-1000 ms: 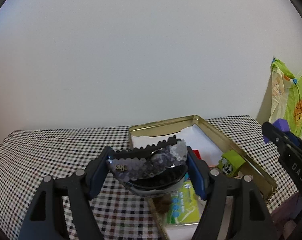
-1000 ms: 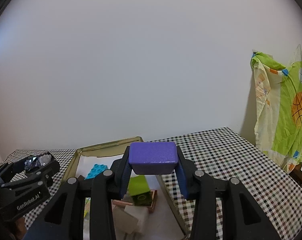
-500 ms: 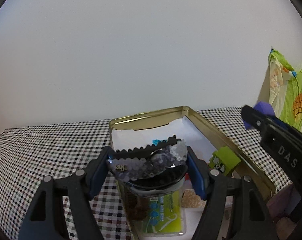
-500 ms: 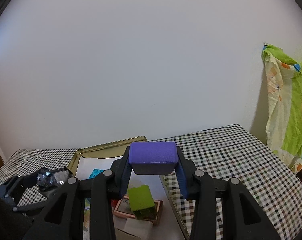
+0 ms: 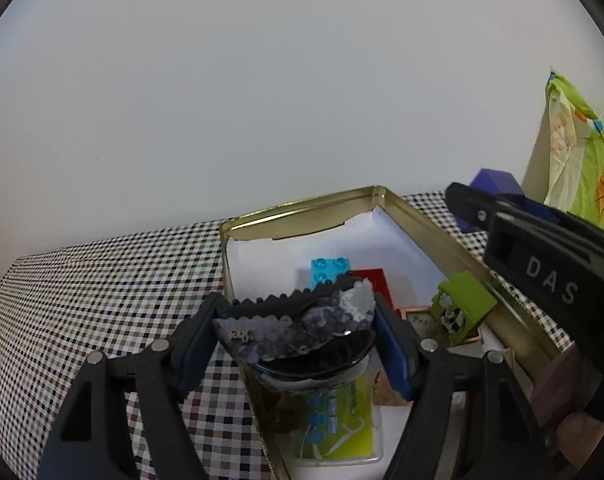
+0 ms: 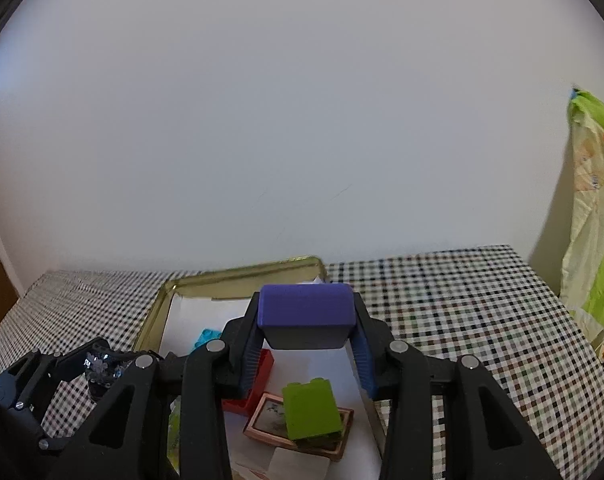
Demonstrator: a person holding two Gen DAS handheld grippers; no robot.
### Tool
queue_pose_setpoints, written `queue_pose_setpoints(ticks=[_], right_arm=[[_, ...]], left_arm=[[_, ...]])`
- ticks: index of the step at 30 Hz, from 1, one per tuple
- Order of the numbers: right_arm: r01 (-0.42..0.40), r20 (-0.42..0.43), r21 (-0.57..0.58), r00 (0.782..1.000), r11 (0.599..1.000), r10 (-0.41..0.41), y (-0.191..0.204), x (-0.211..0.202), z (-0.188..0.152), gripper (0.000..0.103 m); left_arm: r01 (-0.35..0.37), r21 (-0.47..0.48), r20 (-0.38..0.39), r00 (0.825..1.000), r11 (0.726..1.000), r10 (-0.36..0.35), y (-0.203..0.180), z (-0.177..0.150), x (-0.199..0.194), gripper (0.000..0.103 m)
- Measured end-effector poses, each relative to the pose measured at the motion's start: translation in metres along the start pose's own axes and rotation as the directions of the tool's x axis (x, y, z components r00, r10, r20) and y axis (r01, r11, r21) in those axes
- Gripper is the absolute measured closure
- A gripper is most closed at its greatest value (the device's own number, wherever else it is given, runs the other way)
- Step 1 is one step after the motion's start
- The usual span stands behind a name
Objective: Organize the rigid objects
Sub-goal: 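Carry the purple block with the right gripper while the left carries the grey object over the tin, then open the right gripper to drop the purple block while the left releases the grey object into the tin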
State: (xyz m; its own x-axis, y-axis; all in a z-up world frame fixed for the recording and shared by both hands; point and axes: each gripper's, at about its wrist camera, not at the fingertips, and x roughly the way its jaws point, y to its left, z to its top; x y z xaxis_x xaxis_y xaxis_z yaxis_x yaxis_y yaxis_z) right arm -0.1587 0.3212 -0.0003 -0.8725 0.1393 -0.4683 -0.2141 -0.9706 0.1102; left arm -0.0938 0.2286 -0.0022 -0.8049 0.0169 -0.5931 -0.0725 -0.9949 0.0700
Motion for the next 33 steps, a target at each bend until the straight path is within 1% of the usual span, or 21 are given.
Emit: queue_pose_setpoints(ticks=[3, 7, 11, 12, 14, 15, 16, 17, 21, 23, 24, 29, 33], right_arm=[[-0.017, -0.045, -0.027, 0.999, 0.999, 0.016, 0.015, 0.005, 0.0, 0.06], [-0.025, -0.106, -0.06, 0.994, 0.998, 0.018, 0.017, 0.018, 0.004, 0.06], [-0.052, -0.165, -0.041, 0.985, 0.998, 0.045, 0.018, 0.026, 0.006, 0.06], [-0.06, -0.177, -0.033, 0.983, 0.998, 0.054, 0.011, 0.03, 0.007, 0.06], [-0.071, -0.198, -0.031, 0.978, 0.997, 0.064, 0.019, 0.03, 0.006, 0.061], [-0.076, -0.215, -0.03, 0.974, 0.997, 0.068, 0.013, 0.038, 0.007, 0.061], [-0.082, -0.225, -0.034, 0.972, 0.996, 0.072, 0.027, 0.031, 0.002, 0.061], [-0.087, -0.238, -0.038, 0.968, 0.995, 0.076, 0.032, 0.029, 0.001, 0.061], [-0.094, -0.285, -0.03, 0.955, 0.995, 0.081, 0.033, 0.039, 0.0, 0.061], [-0.106, -0.311, -0.026, 0.946, 0.994, 0.093, 0.034, 0.038, -0.002, 0.061], [-0.116, -0.332, -0.02, 0.938, 0.993, 0.103, 0.033, 0.042, -0.003, 0.061], [-0.127, -0.373, -0.014, 0.921, 0.992, 0.113, 0.033, 0.051, -0.006, 0.061], [-0.141, -0.408, -0.028, 0.906, 0.99, 0.118, 0.038, 0.057, -0.009, 0.061]], left_arm=[[0.005, 0.02, -0.023, 1.0, 1.0, -0.005, -0.003, -0.001, 0.003, 0.031], [0.017, 0.066, -0.048, 0.999, 0.998, -0.013, -0.011, -0.005, 0.007, 0.031], [0.021, 0.103, -0.048, 0.999, 0.994, -0.016, -0.017, -0.006, 0.007, 0.031], [0.019, 0.111, -0.051, 0.999, 0.994, -0.013, -0.018, -0.006, 0.007, 0.031], [0.02, 0.128, -0.058, 0.998, 0.992, -0.012, -0.021, -0.006, 0.01, 0.031], [0.02, 0.136, -0.062, 0.998, 0.991, -0.012, -0.021, -0.005, 0.009, 0.031], [0.017, 0.145, -0.065, 0.998, 0.989, -0.008, -0.022, -0.005, 0.01, 0.031], [0.015, 0.151, -0.068, 0.998, 0.988, -0.004, -0.024, -0.005, 0.011, 0.031], [0.03, 0.15, -0.106, 0.994, 0.988, -0.014, -0.024, -0.004, 0.015, 0.031], [0.031, 0.148, -0.114, 0.993, 0.989, -0.014, -0.024, -0.004, 0.015, 0.031], [0.03, 0.149, -0.12, 0.993, 0.988, -0.012, -0.025, -0.004, 0.016, 0.031], [0.014, 0.167, -0.12, 0.993, 0.986, 0.006, -0.028, -0.003, 0.015, 0.031], [0.014, 0.168, -0.123, 0.992, 0.986, 0.007, -0.028, -0.002, 0.015, 0.031]])
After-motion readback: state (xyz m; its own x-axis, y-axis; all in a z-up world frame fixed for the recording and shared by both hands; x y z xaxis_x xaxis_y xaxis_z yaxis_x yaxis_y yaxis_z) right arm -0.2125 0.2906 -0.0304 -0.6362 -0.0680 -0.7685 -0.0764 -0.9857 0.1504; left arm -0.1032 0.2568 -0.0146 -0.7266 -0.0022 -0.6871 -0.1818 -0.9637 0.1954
